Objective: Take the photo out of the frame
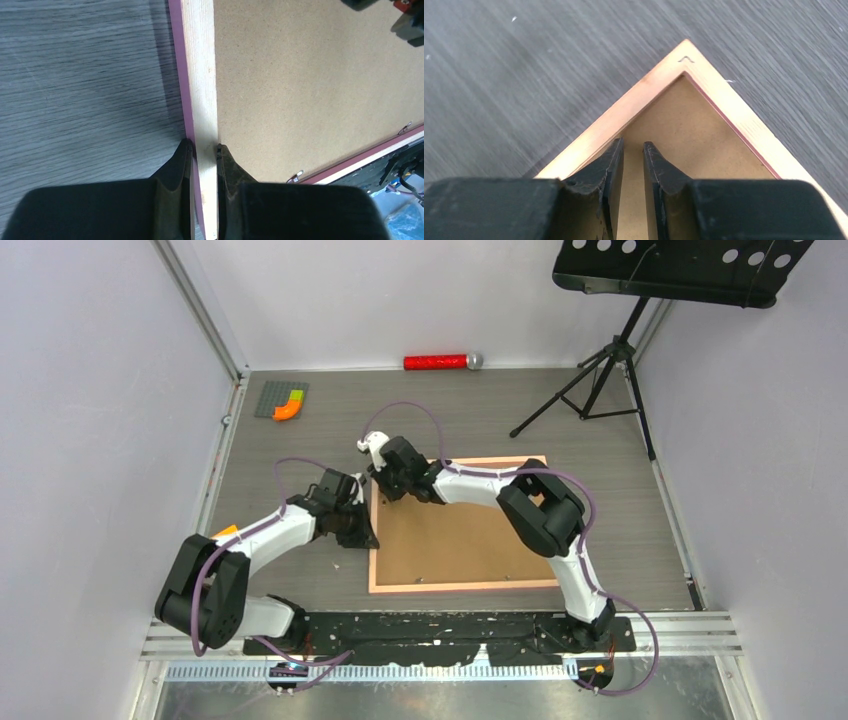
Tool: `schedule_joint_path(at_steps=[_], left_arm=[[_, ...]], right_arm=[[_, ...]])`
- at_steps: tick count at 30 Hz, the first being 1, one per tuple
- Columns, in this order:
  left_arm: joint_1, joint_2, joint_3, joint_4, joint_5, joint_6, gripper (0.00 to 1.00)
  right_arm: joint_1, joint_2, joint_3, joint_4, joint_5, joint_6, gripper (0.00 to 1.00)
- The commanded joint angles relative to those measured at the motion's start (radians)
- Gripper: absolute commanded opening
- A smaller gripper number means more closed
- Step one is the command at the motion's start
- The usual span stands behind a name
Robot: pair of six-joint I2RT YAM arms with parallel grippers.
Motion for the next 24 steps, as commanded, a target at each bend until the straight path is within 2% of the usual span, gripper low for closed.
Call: schedule_joint_path(at_steps=[1,3,7,8,10,12,16,24], left_arm=[[-0.021,0.036,-0.051,-0.026,0.052,-0.021,0.0],[-0.021,0.032,-0.061,-0.015,0.048,-0.043,0.0],[-0.021,0.015,-0.082,-0.003,0.044,-0.078,0.0],[-0.021,0.008,-0.086,-0.001,0.04,-0.083,0.0],[-0.021,-0.004,-0.096,0.001,0.034,-0.092,0.0],[-0.021,-0.014,-0.105,0.003,0.035,-0.097,0.0],[-0.021,-0.029,-0.113,0.006,0.04,-0.102,0.0],[-0.022,-0.031,-0.124,0.009,0.038,-0.108,0.0]], right_arm=[[-0.009,0.018,-0.026,-0.032,0.19,0.144,0.27],[-0.014,-0.006,-0.043,-0.027,0.209,0.16,0.3],[-0.021,-0.089,-0.115,0.035,0.234,0.179,0.51],[-0.026,-0.123,-0.144,0.061,0.246,0.182,0.61],[-0.036,-0.166,-0.173,0.079,0.267,0.195,0.72],[-0.044,-0.192,-0.189,0.082,0.296,0.204,0.76],[-0.058,-0.192,-0.198,0.08,0.349,0.211,0.79],[-0.112,-0.174,-0.202,0.066,0.361,0.269,0.79]])
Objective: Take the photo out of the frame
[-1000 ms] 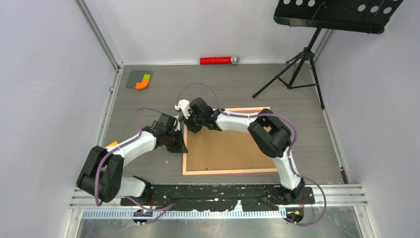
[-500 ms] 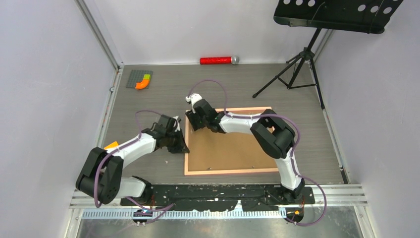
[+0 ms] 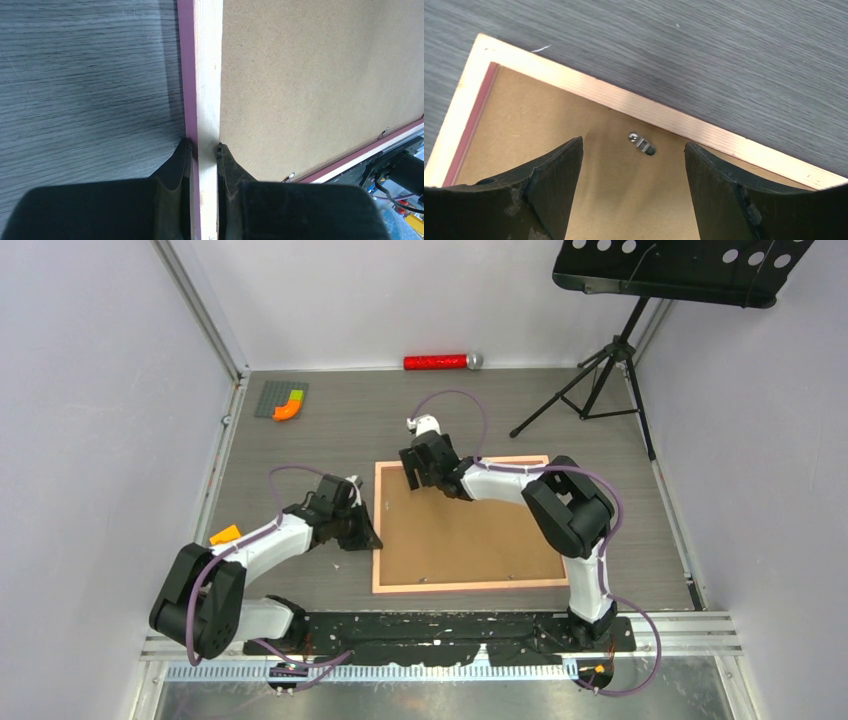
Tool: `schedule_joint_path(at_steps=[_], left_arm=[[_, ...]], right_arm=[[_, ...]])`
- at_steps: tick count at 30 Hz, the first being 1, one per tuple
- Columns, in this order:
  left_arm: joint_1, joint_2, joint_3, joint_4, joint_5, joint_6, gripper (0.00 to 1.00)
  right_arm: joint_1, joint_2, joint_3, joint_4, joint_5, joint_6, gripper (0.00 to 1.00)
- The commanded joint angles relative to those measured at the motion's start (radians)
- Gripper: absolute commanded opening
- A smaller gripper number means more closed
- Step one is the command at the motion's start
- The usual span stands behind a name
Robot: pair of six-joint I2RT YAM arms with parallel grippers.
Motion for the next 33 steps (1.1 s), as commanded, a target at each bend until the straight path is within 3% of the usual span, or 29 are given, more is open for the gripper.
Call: schedule_joint_path(at_steps=[1,5,13,16,22,24,27,28,31,33], left_arm=[[-0.015,0.022,-0.048,-0.09,0.028,-0.01,0.0],[-0.015,0.017,-0.033,-0.098,0.02,-0.012,0.0],[0.014,-0.004,0.12,-0.157,-0.11,0.018,0.0],[0.07,0.063,0.207,-0.165,-0.125,0.053,0.0],[0.207,0.283,0.466,-0.226,-0.086,0.181,0.01],[0.232,0.335,0.555,-0.255,-0.072,0.212,0.12],[0.239,0.37,0.65,-0.276,-0.068,0.234,0.59],[0.239,0.375,0.667,-0.282,-0.065,0.241,0.7],[0.244,0.362,0.706,-0.317,-0.086,0.243,0.95],[0.248,0.324,0.702,-0.323,-0.097,0.239,0.99]], right_arm=[[-0.024,-0.041,-0.015,0.019,0.04,0.048,0.79],[-0.047,-0.105,-0.077,0.086,-0.026,0.015,0.81],[-0.111,-0.339,-0.253,0.187,-0.16,-0.118,0.99],[-0.137,-0.435,-0.316,0.188,-0.286,-0.194,1.0],[-0.11,-0.579,-0.377,0.017,-0.397,-0.338,0.99],[-0.072,-0.638,-0.415,-0.009,-0.434,-0.409,0.99],[0.02,-0.673,-0.43,-0.1,-0.451,-0.495,0.99],[0.036,-0.671,-0.427,-0.146,-0.455,-0.519,1.0],[0.097,-0.643,-0.418,-0.223,-0.487,-0.543,0.99],[0.125,-0.614,-0.414,-0.264,-0.479,-0.56,0.97]])
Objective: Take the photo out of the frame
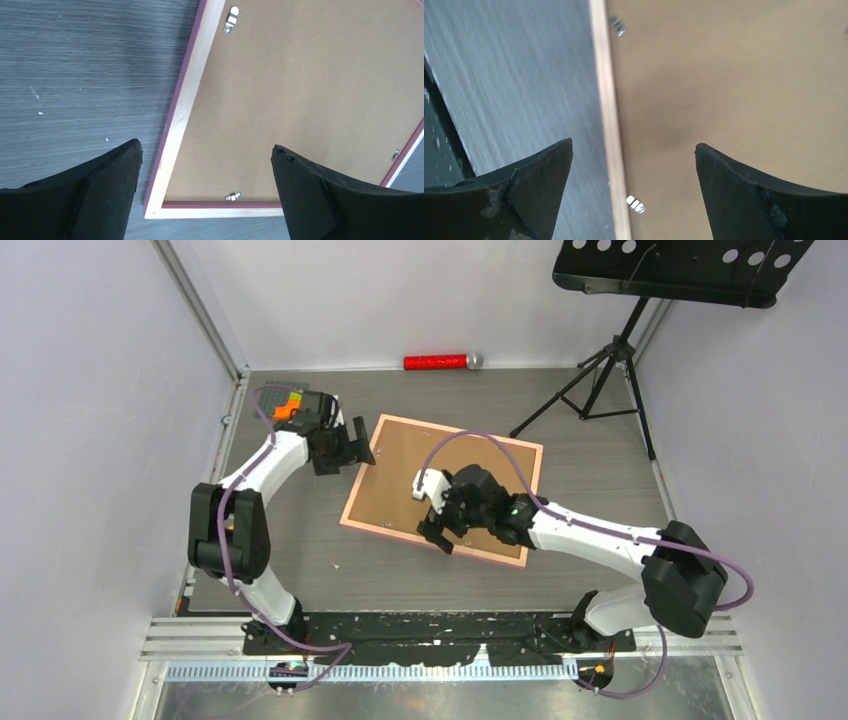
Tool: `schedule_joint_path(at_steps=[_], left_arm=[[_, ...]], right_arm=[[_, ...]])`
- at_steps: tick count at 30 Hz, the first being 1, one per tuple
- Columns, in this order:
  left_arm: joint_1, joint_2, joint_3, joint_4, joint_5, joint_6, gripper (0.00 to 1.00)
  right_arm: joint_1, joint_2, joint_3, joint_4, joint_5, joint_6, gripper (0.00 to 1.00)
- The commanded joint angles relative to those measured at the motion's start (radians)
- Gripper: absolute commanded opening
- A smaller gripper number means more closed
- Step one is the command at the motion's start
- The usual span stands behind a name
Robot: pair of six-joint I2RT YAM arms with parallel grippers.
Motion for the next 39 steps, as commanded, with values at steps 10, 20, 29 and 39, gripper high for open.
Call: schedule_joint_path(at_steps=[10,20,29,39], left_arm=[[0.006,-0.45,-0.349,0.064,0.021,-0.095,1.0],[0.006,-0.709,-0.668,0.143,0.097,-0.239,1.0],[-0.049,-0.829,-0.829,0.364,0.136,-0.448,1.0],[-0.204,-0.79,-0.89,0.616,0.012,-0.66,1.0]], right_arm=[[0.14,0.266,0.116,-0.2,0.186,-0.095,0.84],[0.169,0.315,0.141,-0.204,0.283,-0.054,0.24],[0.175,0.244,0.24,-0.248,0.19,0.07,0.05],[0.174,0.201,0.351,-0.35,0.028,0.13,0.05]])
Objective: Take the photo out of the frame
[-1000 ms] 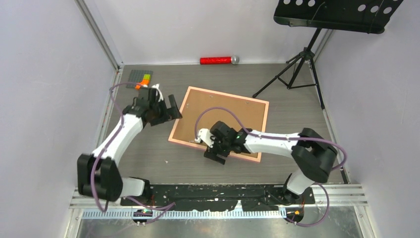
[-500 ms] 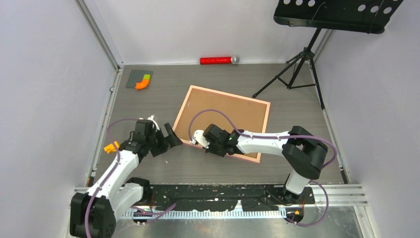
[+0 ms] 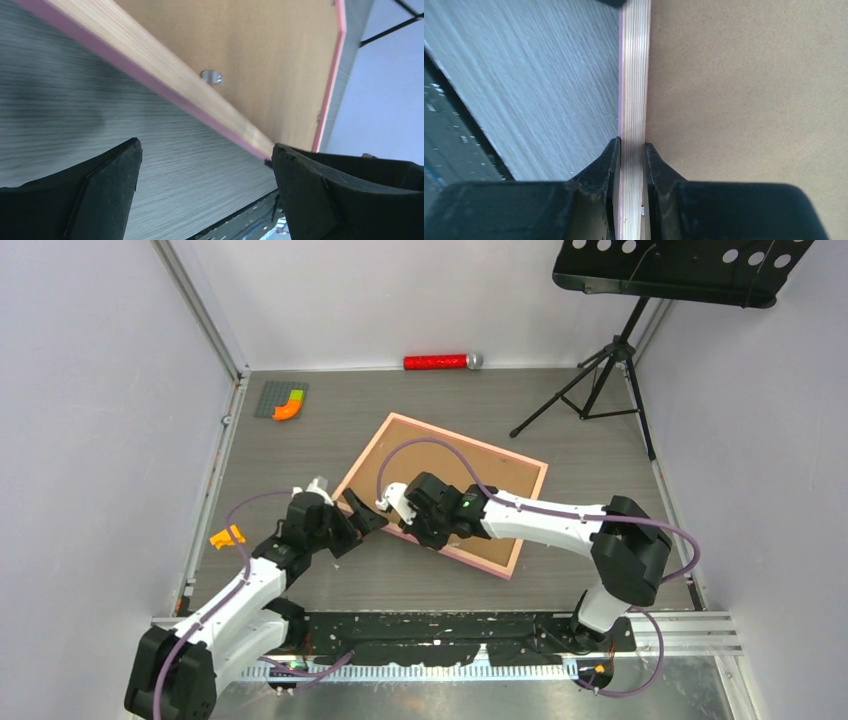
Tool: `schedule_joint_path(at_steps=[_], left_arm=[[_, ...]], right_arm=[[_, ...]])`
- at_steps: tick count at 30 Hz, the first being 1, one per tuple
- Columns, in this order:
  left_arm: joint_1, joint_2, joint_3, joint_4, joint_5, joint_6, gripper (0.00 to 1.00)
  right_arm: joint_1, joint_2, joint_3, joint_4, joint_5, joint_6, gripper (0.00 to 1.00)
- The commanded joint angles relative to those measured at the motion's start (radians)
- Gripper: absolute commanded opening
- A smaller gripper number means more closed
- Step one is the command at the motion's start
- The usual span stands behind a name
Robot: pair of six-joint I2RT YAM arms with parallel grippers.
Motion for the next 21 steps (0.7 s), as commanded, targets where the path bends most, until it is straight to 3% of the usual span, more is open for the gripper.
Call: schedule_joint_path(at_steps=[1,5,7,9,13,15,17,20,21], left_arm=[[-0.059,0.028,-0.027,0.278,-0.053,-0.139,1.0],[-0.118,0.098,0.0,0.356,-0.092,-0.171,0.96],[-0.142,0.139,0.014,0.359,-0.126,-0.181,0.86],[-0.146,0.183,0.024,0.391,-0.103,-0.189,0.69],[-0.166,0.219,0.046,0.422,-0.084,-0.211,0.22],[-0.182,0.202,0.058,0.39,-0.12,-0.228,0.06],[-0.191,0.182,0.074,0.341,-0.146,-0.244,0.0],[-0.196,0.149,0.125,0.189,-0.195,-0.298,0.0],[-0.197,0.142,0.144,0.115,-0.207,-0.31,0.0]], right_arm=[[0.004,-0.079,0.082,-0.002,-0.133,0.046,0.05],[0.004,-0.089,0.081,0.004,-0.168,0.053,0.05],[0.004,-0.095,0.088,0.012,-0.169,0.064,0.05],[0.004,-0.099,0.098,0.024,-0.18,0.073,0.05],[0.004,-0.1,0.112,0.05,-0.186,0.09,0.05],[0.004,-0.109,0.108,0.058,-0.184,0.082,0.05],[0.004,-0.137,0.097,0.065,-0.172,0.059,0.07],[0.012,-0.168,0.08,0.079,-0.11,0.02,0.32],[0.016,-0.184,0.072,0.087,-0.087,0.014,0.36]])
